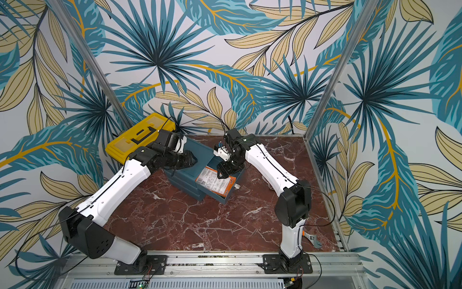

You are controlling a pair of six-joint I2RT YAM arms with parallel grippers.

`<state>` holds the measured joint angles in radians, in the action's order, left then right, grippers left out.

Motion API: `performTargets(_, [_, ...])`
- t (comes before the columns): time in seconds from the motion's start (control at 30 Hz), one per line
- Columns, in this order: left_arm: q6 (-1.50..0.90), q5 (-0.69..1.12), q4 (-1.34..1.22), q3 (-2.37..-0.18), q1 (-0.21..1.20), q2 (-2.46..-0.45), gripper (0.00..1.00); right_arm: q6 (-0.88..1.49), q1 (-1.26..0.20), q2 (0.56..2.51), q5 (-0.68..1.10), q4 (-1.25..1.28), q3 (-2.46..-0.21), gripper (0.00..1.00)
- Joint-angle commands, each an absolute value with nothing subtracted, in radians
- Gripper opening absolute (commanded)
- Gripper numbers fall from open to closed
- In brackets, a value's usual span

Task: Take the seed bags out of the drawer
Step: Pick up the seed packet from the drawer.

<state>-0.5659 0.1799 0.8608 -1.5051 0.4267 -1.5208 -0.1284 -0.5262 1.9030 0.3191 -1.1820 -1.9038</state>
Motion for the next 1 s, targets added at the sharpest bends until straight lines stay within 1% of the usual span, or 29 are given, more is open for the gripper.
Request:
performTargets(0.0, [-0.572,0.178,1.039,-1.431,0.422,-1.585,0.40,-0.154,-0.532,1.932,0.308,-1.202,-1.933,0.68])
performTargets(0.13, [-0.571,0.175,1.043,-1.429,0.421,-1.583,0.40,-0.154,-0.532,1.949,0.310,-1.199,-1.934,0.70])
performTargets(0.43, [-0.570,0.172,1.049,-1.433,0.414,-1.583,0.40,-0.148,-0.535,1.970,0.350,-1.193,-1.922,0.70])
performTargets(0.73, [-0.572,0.174,1.046,-1.434,0.411,-1.583,0.40,-0.128,-0.541,1.967,0.433,-1.193,-1.910,0.55])
performTargets(0.87, [-0.572,0.172,1.047,-1.435,0.410,-1.584,0.40,-0.123,-0.543,1.957,0.454,-1.193,-1.893,0.51])
performTargets(0.9, [-0.570,0.171,1.047,-1.435,0.410,-1.585,0.40,-0.118,-0.544,1.952,0.440,-1.192,-1.889,0.51])
performTargets(0.97, [-0.569,0.171,1.047,-1.434,0.411,-1.585,0.40,-0.109,-0.545,1.942,0.395,-1.183,-1.881,0.60])
